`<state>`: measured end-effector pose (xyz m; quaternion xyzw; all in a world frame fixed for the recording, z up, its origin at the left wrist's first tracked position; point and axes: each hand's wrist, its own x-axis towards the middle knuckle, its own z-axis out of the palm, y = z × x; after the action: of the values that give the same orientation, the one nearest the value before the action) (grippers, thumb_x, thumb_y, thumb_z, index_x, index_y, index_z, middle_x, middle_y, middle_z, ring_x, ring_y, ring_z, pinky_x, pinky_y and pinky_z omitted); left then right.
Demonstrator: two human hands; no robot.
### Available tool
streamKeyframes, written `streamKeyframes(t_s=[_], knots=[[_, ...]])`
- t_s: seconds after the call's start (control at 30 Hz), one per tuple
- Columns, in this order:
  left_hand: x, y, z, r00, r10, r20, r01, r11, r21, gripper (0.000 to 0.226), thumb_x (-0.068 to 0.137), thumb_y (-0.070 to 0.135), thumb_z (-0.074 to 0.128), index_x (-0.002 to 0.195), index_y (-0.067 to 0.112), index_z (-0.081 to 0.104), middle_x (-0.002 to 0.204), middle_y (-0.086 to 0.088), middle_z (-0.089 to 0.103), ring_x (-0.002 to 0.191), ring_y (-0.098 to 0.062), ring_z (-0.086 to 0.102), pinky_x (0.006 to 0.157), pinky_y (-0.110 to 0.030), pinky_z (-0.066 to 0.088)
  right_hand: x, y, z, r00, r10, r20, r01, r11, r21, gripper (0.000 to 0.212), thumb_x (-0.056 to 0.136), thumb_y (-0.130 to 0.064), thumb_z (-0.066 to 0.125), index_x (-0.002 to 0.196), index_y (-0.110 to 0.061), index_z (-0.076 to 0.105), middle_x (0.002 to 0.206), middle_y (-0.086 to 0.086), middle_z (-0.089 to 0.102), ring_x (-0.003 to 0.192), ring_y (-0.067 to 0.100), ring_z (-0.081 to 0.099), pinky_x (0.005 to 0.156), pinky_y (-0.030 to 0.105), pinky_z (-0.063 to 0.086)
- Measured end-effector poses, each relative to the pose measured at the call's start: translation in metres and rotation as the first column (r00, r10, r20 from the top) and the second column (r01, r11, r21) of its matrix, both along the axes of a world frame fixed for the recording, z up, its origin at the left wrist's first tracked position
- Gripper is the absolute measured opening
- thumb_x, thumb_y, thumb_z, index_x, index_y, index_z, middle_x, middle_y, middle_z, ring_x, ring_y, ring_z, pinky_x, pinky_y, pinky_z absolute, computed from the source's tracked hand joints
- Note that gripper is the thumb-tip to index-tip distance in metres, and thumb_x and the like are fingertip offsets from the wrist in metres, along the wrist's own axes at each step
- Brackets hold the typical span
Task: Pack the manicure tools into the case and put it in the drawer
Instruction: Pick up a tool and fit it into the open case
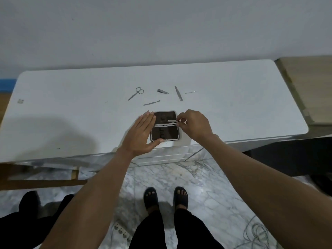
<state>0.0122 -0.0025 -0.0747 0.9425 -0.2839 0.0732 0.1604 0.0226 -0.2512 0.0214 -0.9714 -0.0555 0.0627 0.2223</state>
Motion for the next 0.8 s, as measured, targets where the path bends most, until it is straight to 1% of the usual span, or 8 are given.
streamKeyframes(t_s=[0.13, 0.3, 0.43, 0.57, 0.8], knots=[[-0.004, -0.001, 0.001, 0.999, 0.027, -0.028, -0.026, 1.0, 0.012, 0.094, 0.1, 0.068, 0.046, 0.16, -0.003, 0.035, 0.17, -0.02, 0.029, 0.161, -0.031, 0.024, 0.131, -0.051, 0.024, -0.011, 0.007, -0.004, 0.999, 0.014, -0.03, -0.014, 1.0, -0.007, 0.017, 0.088, -0.033, 0.068, 0.101, -0.023, 0.073, 0.093, 0.0, 0.068, 0.086, 0.021, 0.063, 0.07, 0.033, 0.05], [-0.013, 0.0, -0.007, 0.998, 0.044, -0.055, -0.045, 0.999, -0.017, 0.092, 0.102, 0.065, 0.048, 0.161, -0.004, 0.032, 0.171, -0.021, 0.026, 0.162, -0.033, 0.021, 0.13, -0.053, 0.026, -0.019, 0.012, -0.008, 0.998, 0.015, -0.067, -0.017, 1.0, -0.024, 0.017, 0.087, -0.03, 0.068, 0.1, -0.021, 0.073, 0.094, 0.002, 0.069, 0.088, 0.024, 0.063, 0.074, 0.037, 0.053], [-0.018, -0.002, -0.007, 0.995, 0.066, -0.078, -0.068, 0.997, -0.022, 0.096, 0.101, 0.067, 0.044, 0.163, -0.005, 0.026, 0.173, -0.021, 0.02, 0.163, -0.032, 0.016, 0.131, -0.053, 0.023, -0.023, 0.014, -0.013, 0.997, 0.033, -0.072, -0.036, 0.999, -0.041, 0.016, 0.087, -0.029, 0.068, 0.1, -0.02, 0.073, 0.095, 0.003, 0.069, 0.087, 0.025, 0.064, 0.073, 0.037, 0.053], [-0.019, -0.002, -0.003, 0.992, 0.099, -0.073, -0.101, 0.995, -0.018, 0.103, 0.099, 0.071, 0.042, 0.164, -0.005, 0.017, 0.175, -0.02, 0.015, 0.164, -0.032, 0.011, 0.134, -0.049, 0.016, -0.024, 0.015, -0.016, 0.997, 0.026, -0.067, -0.029, 0.999, -0.043, 0.016, 0.087, -0.028, 0.069, 0.101, -0.021, 0.074, 0.094, 0.003, 0.067, 0.086, 0.025, 0.063, 0.071, 0.034, 0.053], [-0.017, -0.003, -0.004, 0.985, 0.133, -0.107, -0.135, 0.991, -0.013, 0.109, 0.096, 0.078, 0.041, 0.166, -0.001, 0.013, 0.176, -0.015, 0.012, 0.164, -0.031, 0.009, 0.134, -0.049, 0.014, -0.024, 0.016, -0.018, 0.998, 0.041, -0.055, -0.044, 0.998, -0.049, 0.016, 0.087, -0.028, 0.069, 0.101, -0.023, 0.075, 0.094, 0.003, 0.066, 0.087, 0.024, 0.063, 0.07, 0.033, 0.052]])
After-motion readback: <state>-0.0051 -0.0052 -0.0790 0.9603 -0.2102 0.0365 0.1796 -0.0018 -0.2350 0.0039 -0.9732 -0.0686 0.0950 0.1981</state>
